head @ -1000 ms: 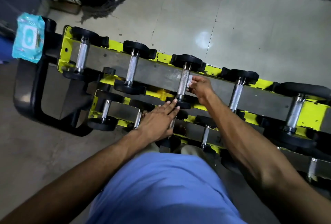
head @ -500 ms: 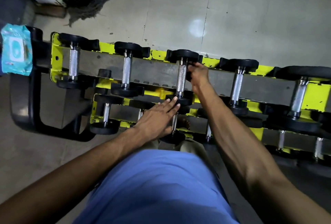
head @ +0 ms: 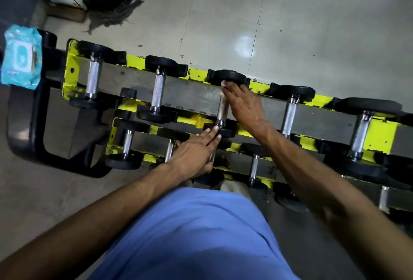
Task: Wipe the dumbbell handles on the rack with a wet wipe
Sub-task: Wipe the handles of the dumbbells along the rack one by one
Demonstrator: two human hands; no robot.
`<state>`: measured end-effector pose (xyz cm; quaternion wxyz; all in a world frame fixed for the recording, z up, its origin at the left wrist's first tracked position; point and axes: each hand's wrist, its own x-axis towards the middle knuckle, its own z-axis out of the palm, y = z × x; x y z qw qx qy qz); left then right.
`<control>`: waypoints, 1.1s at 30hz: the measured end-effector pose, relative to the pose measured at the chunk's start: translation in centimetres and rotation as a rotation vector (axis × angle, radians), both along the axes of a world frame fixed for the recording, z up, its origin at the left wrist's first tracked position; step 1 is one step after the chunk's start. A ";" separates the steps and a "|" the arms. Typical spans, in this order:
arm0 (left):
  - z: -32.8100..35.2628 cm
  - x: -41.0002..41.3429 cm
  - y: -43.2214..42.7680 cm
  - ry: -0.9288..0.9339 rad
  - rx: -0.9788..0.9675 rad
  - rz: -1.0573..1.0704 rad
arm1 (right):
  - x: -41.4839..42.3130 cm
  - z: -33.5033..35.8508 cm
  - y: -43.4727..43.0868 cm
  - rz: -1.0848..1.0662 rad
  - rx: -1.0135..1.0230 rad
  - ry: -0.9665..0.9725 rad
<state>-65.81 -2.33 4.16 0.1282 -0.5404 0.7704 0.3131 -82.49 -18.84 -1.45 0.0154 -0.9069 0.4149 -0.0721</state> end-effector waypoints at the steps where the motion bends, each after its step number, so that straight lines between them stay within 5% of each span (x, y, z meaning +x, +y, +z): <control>1: 0.0 -0.1 0.0 0.002 0.004 0.010 | -0.3 0.0 -0.3 0.029 0.016 0.048; 8: 0.3 -1.7 0.2 -0.006 -0.045 0.050 | 4.5 4.7 -2.3 0.157 0.175 0.479; 13: 0.5 -2.8 0.8 -0.011 -0.067 0.111 | 6.3 5.0 -0.3 0.339 0.607 0.673; 19: 0.7 -3.1 1.2 -0.024 -0.059 0.154 | 3.7 5.8 -3.6 0.206 0.202 0.444; 24: 0.9 -3.9 1.6 -0.031 -0.091 0.189 | 3.0 4.3 0.4 0.446 0.563 0.458; 28: 0.1 -3.6 1.7 -0.017 -0.089 0.213 | 2.2 4.4 -1.3 0.352 0.355 0.349; 33: -0.2 -3.5 1.9 -0.014 -0.079 0.225 | 0.7 3.3 1.4 0.359 0.536 0.181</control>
